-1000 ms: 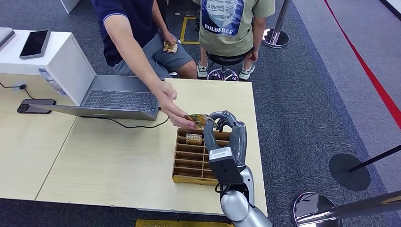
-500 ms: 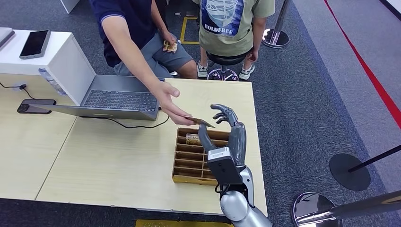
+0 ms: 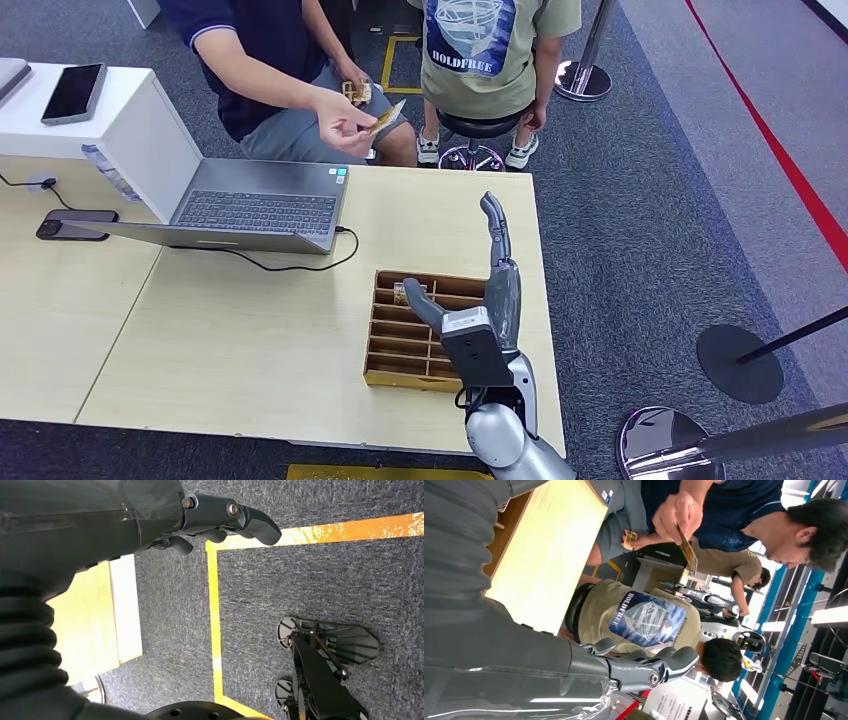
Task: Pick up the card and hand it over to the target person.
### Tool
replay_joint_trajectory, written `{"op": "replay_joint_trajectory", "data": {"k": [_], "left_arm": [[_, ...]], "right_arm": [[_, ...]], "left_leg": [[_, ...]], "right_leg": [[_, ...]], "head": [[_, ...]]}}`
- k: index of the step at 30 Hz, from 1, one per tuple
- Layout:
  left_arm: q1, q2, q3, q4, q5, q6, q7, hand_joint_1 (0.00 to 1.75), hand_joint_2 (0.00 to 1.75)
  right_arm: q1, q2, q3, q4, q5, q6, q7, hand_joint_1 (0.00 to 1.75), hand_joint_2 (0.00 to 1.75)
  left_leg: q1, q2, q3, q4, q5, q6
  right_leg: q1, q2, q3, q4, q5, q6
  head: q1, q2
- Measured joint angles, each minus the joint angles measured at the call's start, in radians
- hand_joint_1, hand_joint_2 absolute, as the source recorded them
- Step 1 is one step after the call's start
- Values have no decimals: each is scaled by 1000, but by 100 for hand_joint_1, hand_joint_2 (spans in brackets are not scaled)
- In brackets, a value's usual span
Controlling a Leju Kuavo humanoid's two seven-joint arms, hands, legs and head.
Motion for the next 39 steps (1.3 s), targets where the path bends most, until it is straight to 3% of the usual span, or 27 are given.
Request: {"op": "replay_joint_trajectory", "data": {"k": [4,9,13,20,25,31,39], "left_arm": [[1,3,10,0,10,0,-1,0,0],[3,6,34,1,34,0,-1,0,0],[5,6,54,2,51,-2,-4,0,0],[7,11,79,3,70,0,-2,0,0],[8,17,87,3,78,-2,-10,0,0],[8,20,95,3,85,-5,-20,0,0],[8,22,94,3,85,-7,-18,0,0]], "right_arm": [[15,-30,13,-38,1,0,46,0,175],[27,-155,78,-122,-63,1,154,0,175],[69,-242,86,-162,-189,21,184,0,175],[170,-326,-4,-183,-459,59,105,0,175],[226,-388,-64,-201,-691,153,22,0,175],[250,-419,-78,-182,-833,250,-20,0,175],[240,-413,-57,-166,-849,268,-40,0,175]], "left_leg": [[0,0,1,0,0,0],[0,0,1,-1,0,1],[0,0,-1,1,0,0],[0,0,0,0,0,0],[0,0,1,0,0,0],[0,1,1,-1,0,1],[0,0,-1,1,0,0]], "right_leg": [[0,0,1,-1,0,0],[0,0,1,-1,0,-1],[0,0,-1,1,0,1],[0,0,0,0,0,0],[0,0,0,0,0,0],[0,0,1,-1,0,-1],[0,0,-1,0,0,1]], "head": [[0,0],[0,0],[0,0],[0,0],[0,0],[0,0],[0,0]]}}
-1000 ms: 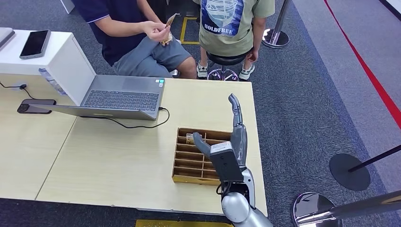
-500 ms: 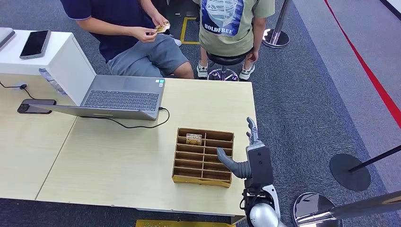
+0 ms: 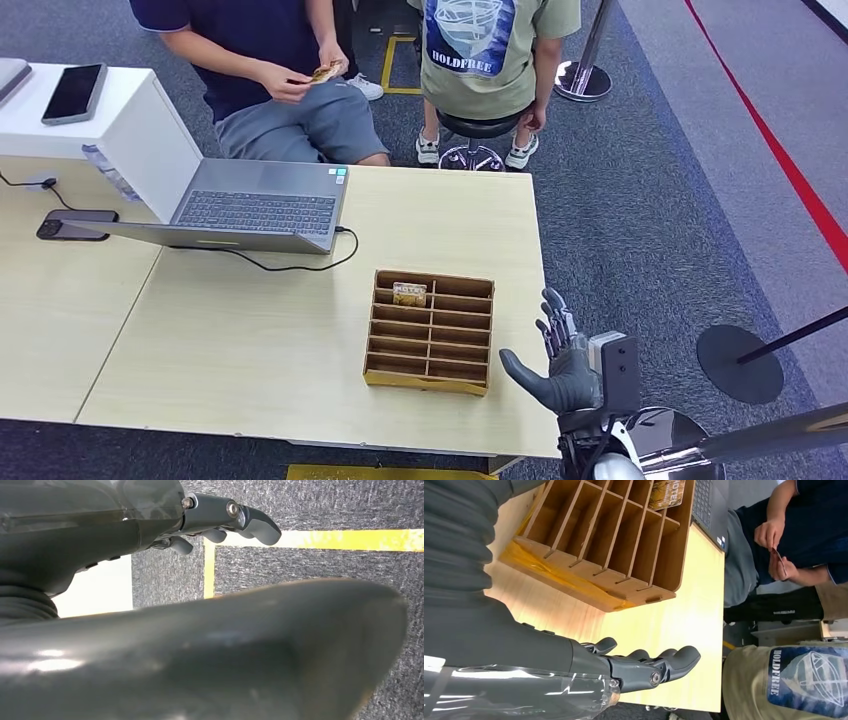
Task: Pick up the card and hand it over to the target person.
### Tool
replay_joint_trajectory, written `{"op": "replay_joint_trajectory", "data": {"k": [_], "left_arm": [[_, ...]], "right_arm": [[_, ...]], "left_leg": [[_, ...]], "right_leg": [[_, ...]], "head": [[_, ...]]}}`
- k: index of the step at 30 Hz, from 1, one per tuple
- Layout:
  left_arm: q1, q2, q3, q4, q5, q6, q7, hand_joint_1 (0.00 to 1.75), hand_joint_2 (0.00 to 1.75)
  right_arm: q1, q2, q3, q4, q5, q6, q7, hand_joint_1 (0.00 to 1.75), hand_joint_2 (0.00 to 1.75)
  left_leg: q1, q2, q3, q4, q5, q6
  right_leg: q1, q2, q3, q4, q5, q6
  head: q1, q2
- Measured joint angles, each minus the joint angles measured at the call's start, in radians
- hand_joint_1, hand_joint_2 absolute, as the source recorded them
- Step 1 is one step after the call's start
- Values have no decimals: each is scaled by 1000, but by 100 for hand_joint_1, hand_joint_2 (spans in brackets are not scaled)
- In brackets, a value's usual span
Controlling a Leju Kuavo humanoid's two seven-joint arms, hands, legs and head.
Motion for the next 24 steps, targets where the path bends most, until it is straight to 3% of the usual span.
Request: {"op": "replay_joint_trajectory", "data": {"k": [14,24], "left_arm": [[0,0,0,0,0,0,-1,0,0],[1,1,7,1,9,-3,5,0,0]], "right_arm": [[-6,0,6,-3,1,6,-1,0,175],[-46,-26,85,-67,55,63,51,0,175]], "left_leg": [[0,0,1,-1,0,0],[0,1,-1,1,0,0]], "right_leg": [[0,0,1,-1,0,-1],[0,1,-1,1,0,0]], "head": [[0,0],[0,0]]}}
